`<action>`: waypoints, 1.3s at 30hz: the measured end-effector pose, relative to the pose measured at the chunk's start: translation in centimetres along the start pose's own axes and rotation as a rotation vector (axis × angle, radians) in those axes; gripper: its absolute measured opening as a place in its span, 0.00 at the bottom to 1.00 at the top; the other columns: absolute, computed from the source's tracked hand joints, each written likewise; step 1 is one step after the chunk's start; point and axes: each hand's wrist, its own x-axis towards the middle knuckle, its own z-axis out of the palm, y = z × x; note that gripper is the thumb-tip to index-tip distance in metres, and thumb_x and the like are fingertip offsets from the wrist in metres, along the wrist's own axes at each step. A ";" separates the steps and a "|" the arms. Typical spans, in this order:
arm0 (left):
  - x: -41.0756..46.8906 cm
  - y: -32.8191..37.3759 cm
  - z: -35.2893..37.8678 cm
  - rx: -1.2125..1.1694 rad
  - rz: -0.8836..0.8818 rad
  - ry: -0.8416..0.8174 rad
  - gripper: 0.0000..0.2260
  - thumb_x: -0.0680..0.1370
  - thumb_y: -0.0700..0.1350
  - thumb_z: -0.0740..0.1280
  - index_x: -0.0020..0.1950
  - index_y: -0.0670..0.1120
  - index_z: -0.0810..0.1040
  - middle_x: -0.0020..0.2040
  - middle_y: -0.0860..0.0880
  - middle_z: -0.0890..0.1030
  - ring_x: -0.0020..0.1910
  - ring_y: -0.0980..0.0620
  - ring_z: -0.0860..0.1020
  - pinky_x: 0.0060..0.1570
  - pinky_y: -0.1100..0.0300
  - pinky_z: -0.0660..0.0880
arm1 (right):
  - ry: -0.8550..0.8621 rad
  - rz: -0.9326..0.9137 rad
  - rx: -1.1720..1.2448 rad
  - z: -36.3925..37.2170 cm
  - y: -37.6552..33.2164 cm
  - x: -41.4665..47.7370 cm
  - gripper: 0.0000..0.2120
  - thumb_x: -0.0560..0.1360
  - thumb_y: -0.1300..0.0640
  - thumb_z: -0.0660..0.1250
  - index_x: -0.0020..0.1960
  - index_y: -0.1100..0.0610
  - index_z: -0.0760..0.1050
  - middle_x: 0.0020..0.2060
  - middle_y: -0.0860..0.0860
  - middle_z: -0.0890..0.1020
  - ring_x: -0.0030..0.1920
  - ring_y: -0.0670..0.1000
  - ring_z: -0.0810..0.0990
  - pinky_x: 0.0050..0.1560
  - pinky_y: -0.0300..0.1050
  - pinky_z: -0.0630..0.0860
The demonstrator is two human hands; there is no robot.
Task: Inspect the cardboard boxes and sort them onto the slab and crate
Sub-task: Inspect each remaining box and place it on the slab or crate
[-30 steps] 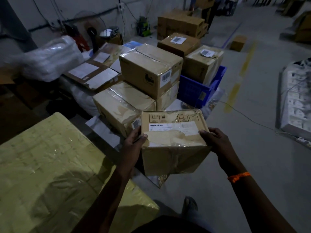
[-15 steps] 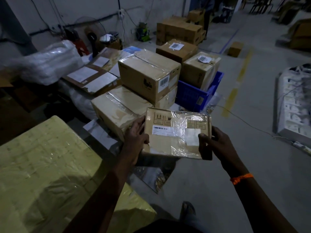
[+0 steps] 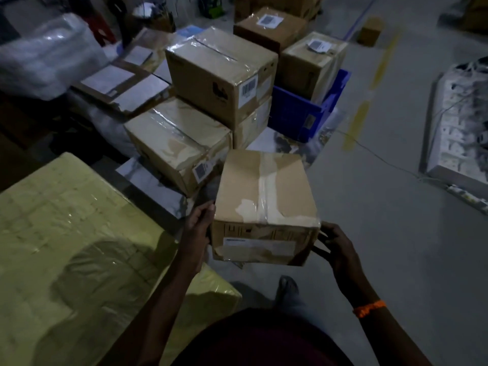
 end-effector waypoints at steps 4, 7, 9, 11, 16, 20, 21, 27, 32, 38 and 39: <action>-0.6 -3.0 -0.6 0.160 -0.033 0.019 0.17 0.78 0.44 0.72 0.67 0.46 0.76 0.60 0.45 0.83 0.59 0.45 0.81 0.58 0.48 0.80 | 0.025 0.103 -0.053 0.4 1.2 -0.2 0.15 0.84 0.52 0.57 0.61 0.54 0.80 0.59 0.51 0.84 0.61 0.54 0.82 0.53 0.50 0.79; -1.5 -5.0 -0.9 0.227 -0.041 0.062 0.16 0.77 0.43 0.74 0.64 0.48 0.76 0.57 0.49 0.82 0.56 0.50 0.80 0.50 0.58 0.78 | 0.052 0.146 -0.124 1.0 1.7 0.0 0.13 0.87 0.54 0.56 0.61 0.53 0.79 0.56 0.52 0.84 0.57 0.54 0.83 0.50 0.48 0.80; -1.8 -5.9 -1.1 0.272 -0.047 0.078 0.14 0.77 0.43 0.74 0.62 0.49 0.77 0.55 0.52 0.81 0.55 0.52 0.79 0.50 0.59 0.78 | 0.069 0.147 -0.144 1.3 2.2 0.1 0.12 0.86 0.55 0.58 0.61 0.55 0.79 0.56 0.53 0.84 0.54 0.53 0.84 0.49 0.49 0.80; -1.6 -6.4 -1.4 0.297 -0.046 0.092 0.11 0.77 0.43 0.74 0.57 0.52 0.77 0.53 0.53 0.81 0.54 0.52 0.80 0.53 0.53 0.79 | 0.096 0.149 -0.157 1.5 2.9 0.3 0.11 0.86 0.56 0.59 0.60 0.57 0.79 0.55 0.54 0.84 0.53 0.53 0.84 0.48 0.51 0.81; -0.2 -6.1 -1.5 0.322 -0.056 0.126 0.08 0.77 0.43 0.74 0.50 0.54 0.78 0.51 0.51 0.82 0.54 0.47 0.80 0.54 0.51 0.78 | 0.148 0.166 -0.159 1.7 3.0 1.1 0.10 0.86 0.56 0.60 0.56 0.59 0.79 0.53 0.55 0.84 0.52 0.54 0.83 0.44 0.47 0.78; 1.5 -5.5 -1.1 0.343 -0.085 0.095 0.08 0.77 0.44 0.74 0.53 0.52 0.79 0.55 0.46 0.82 0.56 0.44 0.80 0.58 0.42 0.79 | 0.133 0.124 -0.155 1.9 2.1 2.3 0.08 0.85 0.56 0.63 0.56 0.56 0.80 0.53 0.52 0.84 0.53 0.53 0.83 0.45 0.46 0.80; 1.9 -5.1 -1.0 0.351 -0.080 0.074 0.09 0.78 0.43 0.73 0.56 0.51 0.79 0.56 0.45 0.82 0.56 0.43 0.80 0.58 0.41 0.79 | 0.123 0.106 -0.169 1.9 2.0 2.9 0.07 0.84 0.55 0.64 0.58 0.54 0.80 0.54 0.52 0.84 0.54 0.53 0.83 0.47 0.48 0.81; 3.8 -3.0 0.8 0.471 0.017 -0.033 0.19 0.80 0.38 0.69 0.70 0.47 0.75 0.60 0.49 0.79 0.58 0.48 0.77 0.59 0.50 0.76 | 0.033 0.039 -0.336 2.3 1.0 6.2 0.20 0.80 0.51 0.71 0.70 0.49 0.75 0.62 0.46 0.81 0.59 0.50 0.82 0.58 0.55 0.82; 7.3 -0.5 2.5 0.621 0.058 -0.086 0.20 0.81 0.36 0.66 0.73 0.43 0.72 0.66 0.44 0.79 0.64 0.47 0.76 0.58 0.57 0.71 | -0.013 -0.032 -0.416 2.6 0.4 8.4 0.23 0.79 0.51 0.73 0.72 0.49 0.71 0.65 0.48 0.79 0.61 0.49 0.80 0.58 0.48 0.79; 8.5 -0.6 4.9 1.117 0.345 -0.028 0.31 0.77 0.41 0.65 0.80 0.46 0.60 0.79 0.44 0.63 0.77 0.42 0.62 0.74 0.47 0.62 | 0.077 -0.269 -0.851 4.7 0.0 11.9 0.35 0.80 0.51 0.72 0.80 0.63 0.62 0.76 0.63 0.67 0.75 0.64 0.68 0.73 0.58 0.70; 9.2 -0.6 5.5 1.185 0.460 -0.049 0.31 0.78 0.44 0.64 0.80 0.46 0.61 0.79 0.43 0.62 0.78 0.42 0.61 0.75 0.44 0.61 | 0.091 -0.382 -0.948 5.7 -0.6 12.8 0.34 0.80 0.52 0.71 0.79 0.66 0.63 0.76 0.66 0.67 0.75 0.66 0.68 0.74 0.62 0.69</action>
